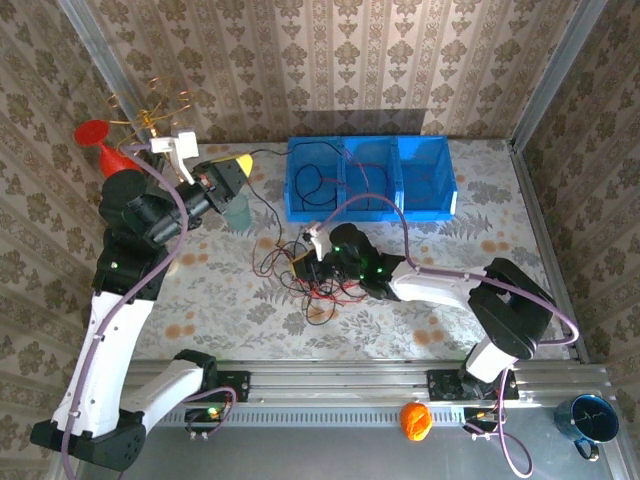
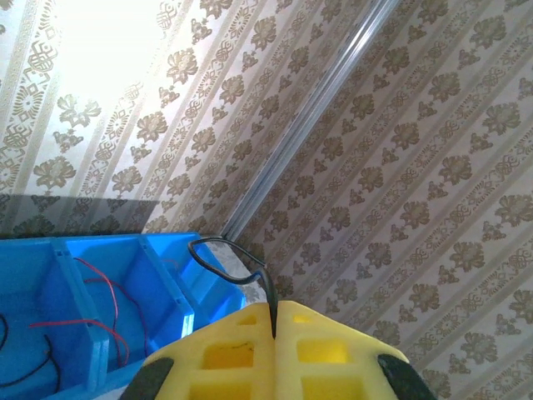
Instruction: Untangle the cables
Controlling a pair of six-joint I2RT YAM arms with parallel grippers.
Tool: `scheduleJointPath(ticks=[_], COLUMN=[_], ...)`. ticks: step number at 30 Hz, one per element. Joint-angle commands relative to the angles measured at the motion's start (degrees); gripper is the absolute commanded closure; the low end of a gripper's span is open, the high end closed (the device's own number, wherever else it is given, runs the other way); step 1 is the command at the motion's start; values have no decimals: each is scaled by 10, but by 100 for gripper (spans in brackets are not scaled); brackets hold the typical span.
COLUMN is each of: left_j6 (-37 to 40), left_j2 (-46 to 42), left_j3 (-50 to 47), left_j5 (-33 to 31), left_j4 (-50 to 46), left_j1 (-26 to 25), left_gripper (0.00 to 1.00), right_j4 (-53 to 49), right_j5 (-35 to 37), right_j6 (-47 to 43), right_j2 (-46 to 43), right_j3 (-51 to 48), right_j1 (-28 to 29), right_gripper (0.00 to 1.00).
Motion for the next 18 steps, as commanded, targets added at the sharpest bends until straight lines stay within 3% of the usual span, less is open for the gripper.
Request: scheduleJointPath(ticks=[1,9,13,14,18], left_j6=[26,49,54,53,45], left_j2=[-23,-58,-54,-52,-43], left_j3=[-12,-34,-20,-18,-6], left_j5=[-18,-45,-43,-39,-25], left_j4=[-16,-50,-66,-66,-56], left_j1=[11,69,94,99,108], left_gripper=[100,100,100,100,100], right_j4=[15,-7,-72,-86,-110], right_j5=[20,10,15,20,37], right_j6=[6,38,26,21,20], right_j2=[-56,-177,-225,-238,-270], right_j3=[-45,-174,-201,-209,-230], right_j1=[-9,-114,-180,-194,-224], right_gripper=[100,100,100,95,94])
